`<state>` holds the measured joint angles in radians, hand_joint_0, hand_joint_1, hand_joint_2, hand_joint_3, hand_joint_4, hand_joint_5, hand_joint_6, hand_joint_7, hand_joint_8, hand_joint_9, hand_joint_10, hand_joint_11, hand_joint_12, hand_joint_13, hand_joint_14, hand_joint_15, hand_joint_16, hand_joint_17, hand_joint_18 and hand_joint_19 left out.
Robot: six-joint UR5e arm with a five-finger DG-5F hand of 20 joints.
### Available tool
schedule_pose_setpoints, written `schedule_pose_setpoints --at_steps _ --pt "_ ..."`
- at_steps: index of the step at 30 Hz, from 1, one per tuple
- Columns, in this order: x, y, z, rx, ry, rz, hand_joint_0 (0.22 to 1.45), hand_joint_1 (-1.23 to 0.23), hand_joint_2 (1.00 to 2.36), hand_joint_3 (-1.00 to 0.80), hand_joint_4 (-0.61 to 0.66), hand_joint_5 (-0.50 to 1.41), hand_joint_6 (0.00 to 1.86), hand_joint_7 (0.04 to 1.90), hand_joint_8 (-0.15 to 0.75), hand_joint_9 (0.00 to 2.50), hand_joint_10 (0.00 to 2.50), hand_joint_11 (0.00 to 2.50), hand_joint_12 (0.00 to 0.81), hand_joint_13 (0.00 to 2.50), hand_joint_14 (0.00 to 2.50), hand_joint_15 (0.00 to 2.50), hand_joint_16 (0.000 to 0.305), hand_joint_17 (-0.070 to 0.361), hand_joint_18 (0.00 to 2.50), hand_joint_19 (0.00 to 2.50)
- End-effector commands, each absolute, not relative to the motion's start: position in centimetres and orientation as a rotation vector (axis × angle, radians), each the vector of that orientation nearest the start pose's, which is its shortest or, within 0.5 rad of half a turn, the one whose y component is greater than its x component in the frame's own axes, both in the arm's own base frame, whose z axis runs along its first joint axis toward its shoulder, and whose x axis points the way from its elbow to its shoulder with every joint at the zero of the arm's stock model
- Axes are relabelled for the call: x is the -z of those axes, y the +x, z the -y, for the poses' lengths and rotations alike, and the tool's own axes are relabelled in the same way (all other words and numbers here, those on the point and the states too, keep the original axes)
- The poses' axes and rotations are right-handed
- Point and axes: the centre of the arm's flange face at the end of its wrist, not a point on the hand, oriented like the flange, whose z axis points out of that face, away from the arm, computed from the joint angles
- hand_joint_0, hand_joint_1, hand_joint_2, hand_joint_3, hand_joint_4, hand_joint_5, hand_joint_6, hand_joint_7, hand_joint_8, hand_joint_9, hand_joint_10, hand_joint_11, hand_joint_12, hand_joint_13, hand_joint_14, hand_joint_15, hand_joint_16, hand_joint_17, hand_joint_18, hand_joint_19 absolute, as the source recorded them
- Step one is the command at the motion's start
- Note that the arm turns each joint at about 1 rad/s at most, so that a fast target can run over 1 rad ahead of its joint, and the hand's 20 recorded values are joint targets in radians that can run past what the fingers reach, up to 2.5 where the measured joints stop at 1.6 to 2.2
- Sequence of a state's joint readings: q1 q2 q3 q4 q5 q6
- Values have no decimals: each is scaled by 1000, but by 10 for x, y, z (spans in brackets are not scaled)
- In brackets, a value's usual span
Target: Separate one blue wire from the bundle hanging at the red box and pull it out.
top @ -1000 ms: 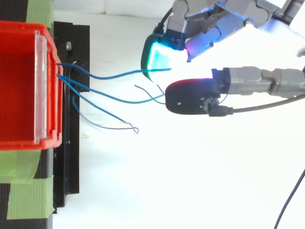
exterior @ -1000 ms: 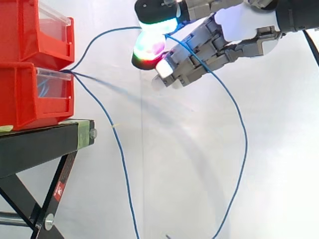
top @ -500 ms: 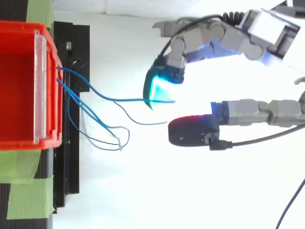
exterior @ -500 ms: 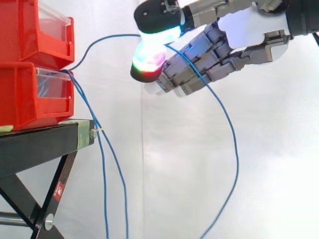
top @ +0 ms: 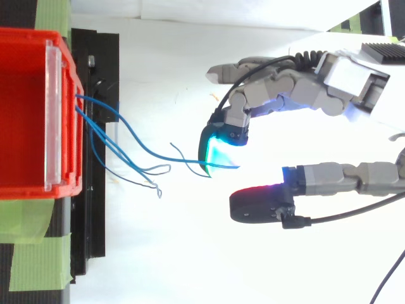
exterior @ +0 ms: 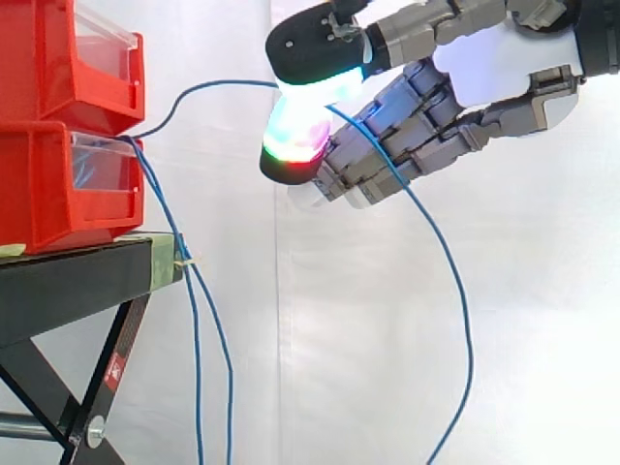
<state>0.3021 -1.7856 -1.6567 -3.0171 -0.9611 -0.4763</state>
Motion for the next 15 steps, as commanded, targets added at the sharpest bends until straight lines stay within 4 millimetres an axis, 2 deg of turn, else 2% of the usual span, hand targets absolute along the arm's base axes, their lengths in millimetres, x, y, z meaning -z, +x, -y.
schedule_pose_setpoints --at_steps 1,15 --pt "-349 561 25 -500 1059 -1382 604 -743 1023 -61 133 -177 807 1067 290 528 12 420 344 102 4 148 50 112 29 207" --pt "-349 561 25 -500 1059 -1382 605 -744 1023 -64 134 -177 805 1061 288 536 10 425 347 116 5 159 51 114 36 217"
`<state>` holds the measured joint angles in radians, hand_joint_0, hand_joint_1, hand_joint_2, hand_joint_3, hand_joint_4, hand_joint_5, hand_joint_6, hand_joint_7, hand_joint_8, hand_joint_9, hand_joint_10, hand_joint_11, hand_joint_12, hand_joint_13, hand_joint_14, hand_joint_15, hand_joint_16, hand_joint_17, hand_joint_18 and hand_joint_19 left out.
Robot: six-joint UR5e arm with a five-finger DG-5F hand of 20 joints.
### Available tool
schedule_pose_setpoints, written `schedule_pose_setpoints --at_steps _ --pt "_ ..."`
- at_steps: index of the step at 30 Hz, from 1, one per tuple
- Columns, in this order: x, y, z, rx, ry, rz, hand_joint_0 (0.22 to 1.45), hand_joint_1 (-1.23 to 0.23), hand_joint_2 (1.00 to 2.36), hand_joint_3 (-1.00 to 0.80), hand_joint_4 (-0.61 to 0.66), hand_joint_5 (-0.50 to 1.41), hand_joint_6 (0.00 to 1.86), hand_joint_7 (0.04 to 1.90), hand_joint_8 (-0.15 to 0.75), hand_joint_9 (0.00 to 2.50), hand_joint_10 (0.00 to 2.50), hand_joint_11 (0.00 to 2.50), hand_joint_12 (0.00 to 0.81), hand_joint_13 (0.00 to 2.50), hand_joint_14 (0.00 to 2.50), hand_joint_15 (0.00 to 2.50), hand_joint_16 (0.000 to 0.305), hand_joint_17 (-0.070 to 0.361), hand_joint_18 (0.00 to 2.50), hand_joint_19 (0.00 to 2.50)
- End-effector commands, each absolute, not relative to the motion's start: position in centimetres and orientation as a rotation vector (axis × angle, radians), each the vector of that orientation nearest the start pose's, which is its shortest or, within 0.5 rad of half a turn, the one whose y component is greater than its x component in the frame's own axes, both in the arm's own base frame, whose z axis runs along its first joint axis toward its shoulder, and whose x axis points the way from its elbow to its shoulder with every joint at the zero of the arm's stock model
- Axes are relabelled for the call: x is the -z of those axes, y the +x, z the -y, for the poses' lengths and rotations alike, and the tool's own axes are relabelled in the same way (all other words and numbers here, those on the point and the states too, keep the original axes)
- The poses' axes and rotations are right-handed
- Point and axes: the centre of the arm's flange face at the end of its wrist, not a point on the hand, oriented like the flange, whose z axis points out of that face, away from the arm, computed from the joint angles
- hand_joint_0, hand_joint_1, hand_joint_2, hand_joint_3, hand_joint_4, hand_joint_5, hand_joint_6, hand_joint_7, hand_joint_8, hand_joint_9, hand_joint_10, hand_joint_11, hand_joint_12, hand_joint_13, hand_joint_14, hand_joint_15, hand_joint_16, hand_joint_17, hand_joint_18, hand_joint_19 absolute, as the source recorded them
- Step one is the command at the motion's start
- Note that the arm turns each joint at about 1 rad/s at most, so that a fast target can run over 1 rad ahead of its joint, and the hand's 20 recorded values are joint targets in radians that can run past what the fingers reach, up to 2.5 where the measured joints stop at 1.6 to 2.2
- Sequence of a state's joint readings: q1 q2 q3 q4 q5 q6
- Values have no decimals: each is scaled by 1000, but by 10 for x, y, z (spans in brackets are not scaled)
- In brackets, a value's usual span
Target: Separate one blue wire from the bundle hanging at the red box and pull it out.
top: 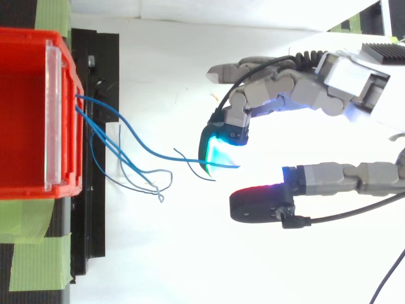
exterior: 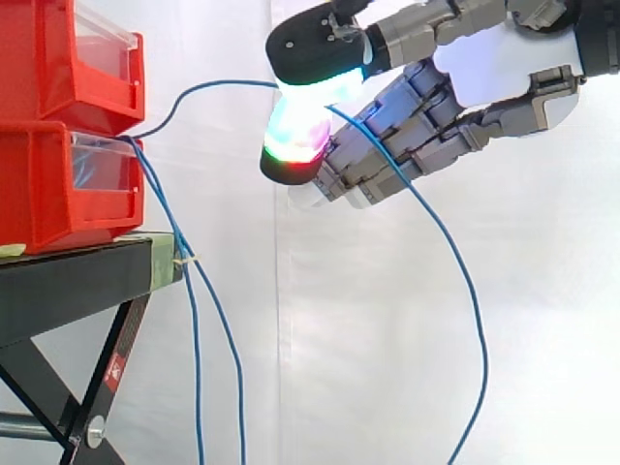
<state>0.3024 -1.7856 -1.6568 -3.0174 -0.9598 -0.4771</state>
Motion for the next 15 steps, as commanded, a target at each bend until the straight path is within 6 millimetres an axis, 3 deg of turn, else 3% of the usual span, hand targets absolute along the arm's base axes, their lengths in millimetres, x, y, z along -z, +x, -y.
schedule_pose_setpoints --at_steps 1,15 --pt "-349 561 24 -501 1058 -1383 606 -744 1023 -67 131 -177 806 1059 290 541 10 435 347 117 5 156 51 114 39 216" --pt "-349 561 25 -501 1059 -1380 610 -748 1022 -74 134 -177 802 1066 293 596 13 464 346 158 6 159 51 115 68 234"
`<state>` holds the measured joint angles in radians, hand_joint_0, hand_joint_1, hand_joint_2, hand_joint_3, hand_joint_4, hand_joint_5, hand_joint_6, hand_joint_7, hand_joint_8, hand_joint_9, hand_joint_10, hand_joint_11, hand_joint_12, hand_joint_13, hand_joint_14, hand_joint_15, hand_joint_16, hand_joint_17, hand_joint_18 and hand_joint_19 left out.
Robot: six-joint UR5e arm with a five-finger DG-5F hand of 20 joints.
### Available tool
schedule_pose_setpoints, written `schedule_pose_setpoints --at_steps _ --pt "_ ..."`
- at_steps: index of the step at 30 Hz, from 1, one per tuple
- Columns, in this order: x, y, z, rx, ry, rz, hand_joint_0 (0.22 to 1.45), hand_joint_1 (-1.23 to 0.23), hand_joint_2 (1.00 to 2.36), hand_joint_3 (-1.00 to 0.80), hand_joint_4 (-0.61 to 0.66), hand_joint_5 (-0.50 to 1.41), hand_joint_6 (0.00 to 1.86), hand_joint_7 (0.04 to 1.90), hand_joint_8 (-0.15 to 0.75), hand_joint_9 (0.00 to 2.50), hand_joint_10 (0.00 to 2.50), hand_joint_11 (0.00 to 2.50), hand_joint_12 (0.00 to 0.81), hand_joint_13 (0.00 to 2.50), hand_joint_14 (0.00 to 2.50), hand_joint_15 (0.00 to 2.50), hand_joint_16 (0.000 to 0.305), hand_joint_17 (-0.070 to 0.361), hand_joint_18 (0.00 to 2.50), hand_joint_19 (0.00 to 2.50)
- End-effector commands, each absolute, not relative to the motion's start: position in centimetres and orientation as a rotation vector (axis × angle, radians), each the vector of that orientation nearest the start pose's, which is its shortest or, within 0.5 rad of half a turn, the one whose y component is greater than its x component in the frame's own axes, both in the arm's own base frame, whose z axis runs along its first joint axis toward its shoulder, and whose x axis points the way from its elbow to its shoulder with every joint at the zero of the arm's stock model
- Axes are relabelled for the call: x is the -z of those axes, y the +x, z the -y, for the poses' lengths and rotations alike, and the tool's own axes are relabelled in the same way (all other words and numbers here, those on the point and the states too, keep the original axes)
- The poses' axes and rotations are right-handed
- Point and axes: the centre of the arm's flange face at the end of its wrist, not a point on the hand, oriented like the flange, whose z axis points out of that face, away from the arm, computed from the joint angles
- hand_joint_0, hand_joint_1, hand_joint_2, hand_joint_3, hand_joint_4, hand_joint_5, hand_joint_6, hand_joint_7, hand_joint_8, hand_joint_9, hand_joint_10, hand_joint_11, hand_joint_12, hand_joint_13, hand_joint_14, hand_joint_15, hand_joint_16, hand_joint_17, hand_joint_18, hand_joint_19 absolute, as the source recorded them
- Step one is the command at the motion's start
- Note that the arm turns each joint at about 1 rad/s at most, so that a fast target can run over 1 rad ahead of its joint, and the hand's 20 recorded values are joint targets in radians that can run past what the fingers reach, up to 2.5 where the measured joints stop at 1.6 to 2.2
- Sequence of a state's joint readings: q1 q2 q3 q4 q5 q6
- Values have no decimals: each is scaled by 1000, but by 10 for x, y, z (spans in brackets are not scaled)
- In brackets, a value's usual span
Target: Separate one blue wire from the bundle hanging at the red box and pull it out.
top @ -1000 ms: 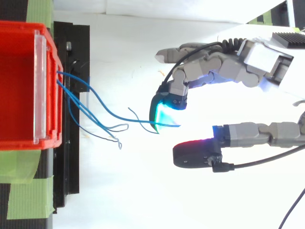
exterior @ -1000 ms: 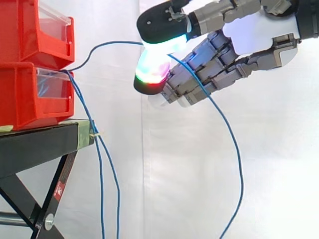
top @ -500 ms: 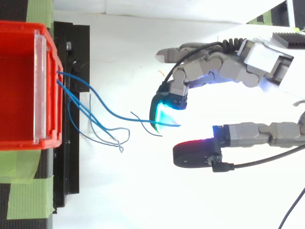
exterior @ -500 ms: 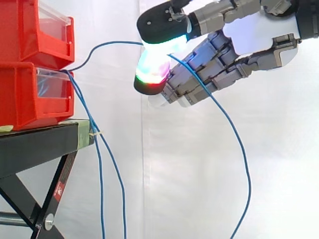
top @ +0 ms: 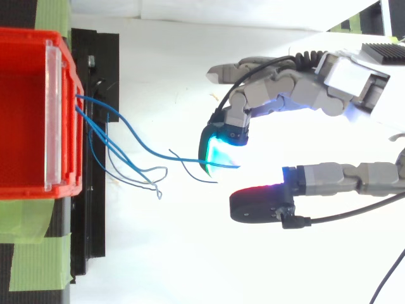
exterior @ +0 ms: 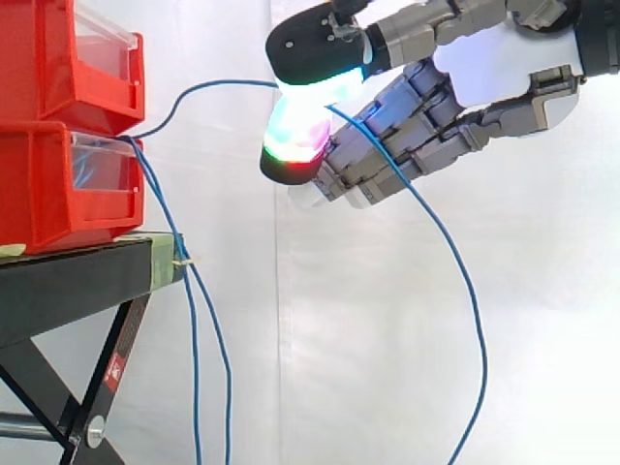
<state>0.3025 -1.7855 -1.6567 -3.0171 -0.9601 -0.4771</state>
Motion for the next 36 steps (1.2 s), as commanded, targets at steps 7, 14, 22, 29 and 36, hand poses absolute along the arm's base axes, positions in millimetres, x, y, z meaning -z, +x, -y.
schedule_pose_setpoints --at_steps 7,14,22,29,36 --pt "-349 561 25 -500 1059 -1382 613 -748 1022 -79 132 -177 801 1066 293 604 11 460 347 169 5 162 51 114 80 231" --pt "-349 561 25 -501 1059 -1380 615 -750 1022 -81 135 -177 800 1066 294 615 11 462 346 177 5 161 50 113 85 230" --pt "-349 561 25 -499 1059 -1380 616 -749 1023 -80 129 -177 799 1071 295 628 11 457 346 186 5 164 50 113 91 230" --pt "-349 561 25 -499 1059 -1380 619 -749 1022 -87 129 -178 798 1076 293 619 13 464 345 184 6 170 50 112 87 228" --pt "-349 561 25 -499 1059 -1380 620 -747 1023 -87 122 -180 799 1085 294 613 11 469 344 180 5 172 50 113 80 237"
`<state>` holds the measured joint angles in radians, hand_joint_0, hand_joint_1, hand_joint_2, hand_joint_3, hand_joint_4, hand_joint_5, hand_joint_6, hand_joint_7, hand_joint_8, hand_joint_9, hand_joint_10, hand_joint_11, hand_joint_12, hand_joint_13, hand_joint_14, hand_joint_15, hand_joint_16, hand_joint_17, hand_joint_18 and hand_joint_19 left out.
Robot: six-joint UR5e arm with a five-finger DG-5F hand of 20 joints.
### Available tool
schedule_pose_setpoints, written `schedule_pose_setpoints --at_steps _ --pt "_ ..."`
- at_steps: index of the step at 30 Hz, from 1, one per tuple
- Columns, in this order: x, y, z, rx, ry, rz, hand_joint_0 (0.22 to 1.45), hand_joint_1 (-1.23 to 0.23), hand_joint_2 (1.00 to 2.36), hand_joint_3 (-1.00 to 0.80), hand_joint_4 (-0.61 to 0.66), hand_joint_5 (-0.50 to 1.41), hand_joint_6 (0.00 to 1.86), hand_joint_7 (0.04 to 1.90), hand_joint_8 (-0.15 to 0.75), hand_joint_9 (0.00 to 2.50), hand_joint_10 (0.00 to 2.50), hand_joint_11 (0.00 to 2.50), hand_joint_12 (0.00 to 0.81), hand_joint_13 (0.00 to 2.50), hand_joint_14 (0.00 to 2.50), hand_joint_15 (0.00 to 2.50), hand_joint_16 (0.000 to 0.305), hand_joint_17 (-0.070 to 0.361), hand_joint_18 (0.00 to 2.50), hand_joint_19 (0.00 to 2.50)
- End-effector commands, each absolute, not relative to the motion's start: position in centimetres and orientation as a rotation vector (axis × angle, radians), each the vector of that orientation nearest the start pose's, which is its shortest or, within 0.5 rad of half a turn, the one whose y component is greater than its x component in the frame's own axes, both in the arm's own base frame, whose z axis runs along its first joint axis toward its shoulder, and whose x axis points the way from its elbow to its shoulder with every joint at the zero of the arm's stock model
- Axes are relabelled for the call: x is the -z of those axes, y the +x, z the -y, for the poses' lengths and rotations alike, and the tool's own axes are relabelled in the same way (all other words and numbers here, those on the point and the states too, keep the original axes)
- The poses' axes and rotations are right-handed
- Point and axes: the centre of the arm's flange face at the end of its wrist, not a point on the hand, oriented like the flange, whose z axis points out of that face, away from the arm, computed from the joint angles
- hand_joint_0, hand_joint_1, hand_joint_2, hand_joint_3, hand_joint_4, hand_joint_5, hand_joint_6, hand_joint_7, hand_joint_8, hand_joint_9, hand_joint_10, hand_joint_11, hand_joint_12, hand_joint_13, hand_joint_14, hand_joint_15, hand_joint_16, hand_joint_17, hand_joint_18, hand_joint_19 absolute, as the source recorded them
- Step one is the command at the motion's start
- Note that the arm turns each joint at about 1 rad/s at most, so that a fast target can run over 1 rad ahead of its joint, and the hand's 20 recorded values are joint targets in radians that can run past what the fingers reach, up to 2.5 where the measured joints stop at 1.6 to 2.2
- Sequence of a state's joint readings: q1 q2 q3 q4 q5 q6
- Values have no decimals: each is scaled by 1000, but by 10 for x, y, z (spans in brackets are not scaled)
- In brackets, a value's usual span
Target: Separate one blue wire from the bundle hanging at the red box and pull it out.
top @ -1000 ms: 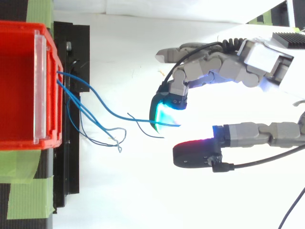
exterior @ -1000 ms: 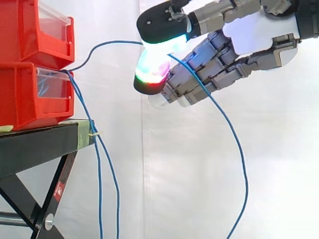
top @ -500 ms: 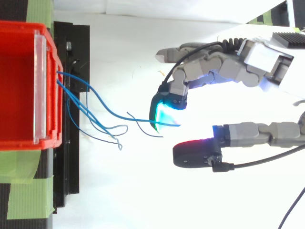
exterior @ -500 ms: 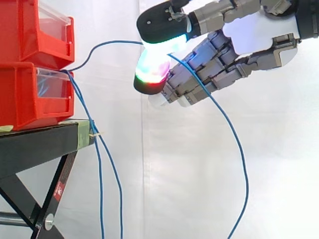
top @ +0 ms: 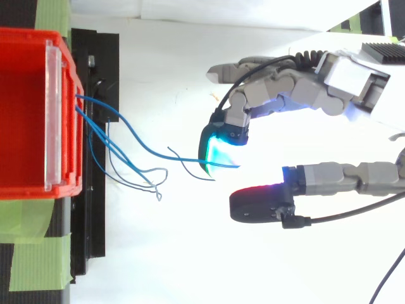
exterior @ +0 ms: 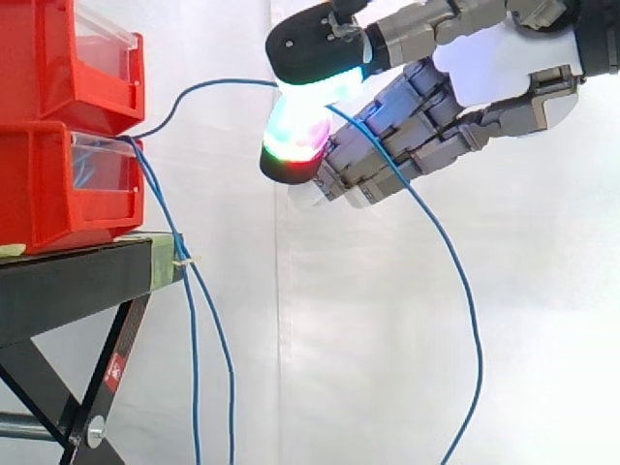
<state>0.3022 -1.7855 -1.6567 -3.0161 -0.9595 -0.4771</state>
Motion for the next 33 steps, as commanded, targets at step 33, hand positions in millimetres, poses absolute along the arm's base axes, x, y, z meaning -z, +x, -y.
schedule_pose_setpoints --at_steps 33 --pt "-349 561 25 -499 1059 -1380 619 -735 1023 -58 130 -183 811 1089 293 631 13 462 346 190 6 173 50 113 88 238"
